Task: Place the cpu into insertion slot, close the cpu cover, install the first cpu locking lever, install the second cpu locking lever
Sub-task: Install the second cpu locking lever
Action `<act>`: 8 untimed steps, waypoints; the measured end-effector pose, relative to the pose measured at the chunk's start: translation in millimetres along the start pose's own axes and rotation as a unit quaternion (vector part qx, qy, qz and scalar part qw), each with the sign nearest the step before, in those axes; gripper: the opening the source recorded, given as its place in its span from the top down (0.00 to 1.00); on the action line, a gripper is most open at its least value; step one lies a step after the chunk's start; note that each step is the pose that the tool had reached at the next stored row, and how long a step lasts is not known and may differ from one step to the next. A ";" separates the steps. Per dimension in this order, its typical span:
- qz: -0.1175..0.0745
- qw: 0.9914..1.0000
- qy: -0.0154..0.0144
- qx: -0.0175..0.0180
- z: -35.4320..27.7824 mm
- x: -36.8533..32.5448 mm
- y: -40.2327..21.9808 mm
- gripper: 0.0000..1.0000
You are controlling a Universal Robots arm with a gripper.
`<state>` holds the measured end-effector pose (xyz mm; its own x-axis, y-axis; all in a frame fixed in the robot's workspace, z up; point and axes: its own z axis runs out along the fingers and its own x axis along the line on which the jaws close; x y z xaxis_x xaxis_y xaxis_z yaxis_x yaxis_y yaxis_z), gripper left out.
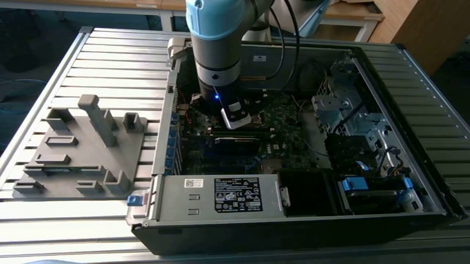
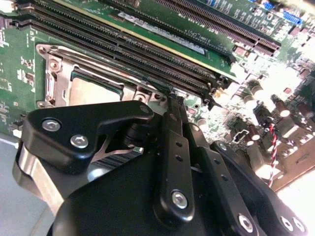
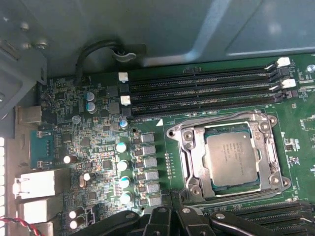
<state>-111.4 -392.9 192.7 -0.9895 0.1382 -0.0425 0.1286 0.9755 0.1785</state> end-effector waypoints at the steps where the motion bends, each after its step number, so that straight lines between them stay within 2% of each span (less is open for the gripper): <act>1: 0.000 1.000 0.000 0.001 0.3 0.0 -0.1 0.89; 7: -0.001 1.000 -0.002 0.012 1.3 0.1 -0.2 0.89; 8: -0.001 1.000 -0.002 0.013 1.3 0.1 -0.3 0.89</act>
<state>-111.4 -393.0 191.4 -0.9895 0.1370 -0.0461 0.1286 0.9798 0.1532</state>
